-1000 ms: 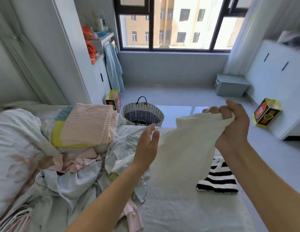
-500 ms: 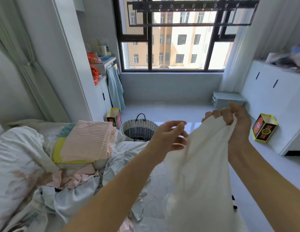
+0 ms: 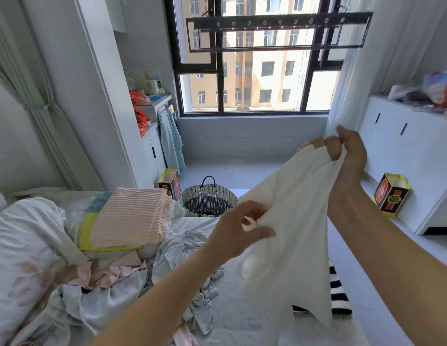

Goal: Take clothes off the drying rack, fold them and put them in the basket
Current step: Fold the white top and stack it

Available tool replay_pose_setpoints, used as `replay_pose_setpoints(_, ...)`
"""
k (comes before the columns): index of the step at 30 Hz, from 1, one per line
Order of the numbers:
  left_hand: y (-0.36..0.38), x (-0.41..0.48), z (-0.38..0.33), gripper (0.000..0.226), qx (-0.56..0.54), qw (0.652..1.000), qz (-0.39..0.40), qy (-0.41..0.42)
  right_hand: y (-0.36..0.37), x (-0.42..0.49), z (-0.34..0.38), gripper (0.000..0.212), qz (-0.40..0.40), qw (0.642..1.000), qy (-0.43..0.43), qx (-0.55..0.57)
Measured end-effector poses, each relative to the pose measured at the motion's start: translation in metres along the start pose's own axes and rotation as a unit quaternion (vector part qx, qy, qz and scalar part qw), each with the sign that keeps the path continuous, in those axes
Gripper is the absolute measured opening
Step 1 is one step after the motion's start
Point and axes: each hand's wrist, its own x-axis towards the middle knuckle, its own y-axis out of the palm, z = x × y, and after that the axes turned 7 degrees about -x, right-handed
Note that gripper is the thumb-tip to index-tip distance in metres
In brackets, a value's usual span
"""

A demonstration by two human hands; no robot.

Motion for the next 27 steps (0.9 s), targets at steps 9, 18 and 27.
replay_pose_setpoints(9,-0.039,0.032,-0.047,0.014,-0.029,0.988,-0.144,0.039,-0.017,-0.009,-0.007,0.054,-0.026,0.933,0.056,-0.354)
replay_pose_setpoints(18,-0.054,0.048,-0.064,0.027,0.097,0.987,-0.118,0.044,0.004,-0.027,-0.044,0.047,0.272,0.690,-0.023,-0.670)
replay_pose_setpoints(27,-0.075,0.037,-0.045,0.017,0.144,0.988,-0.051,-0.029,0.022,-0.020,-0.051,0.023,0.236,0.742,-0.054,-0.625)
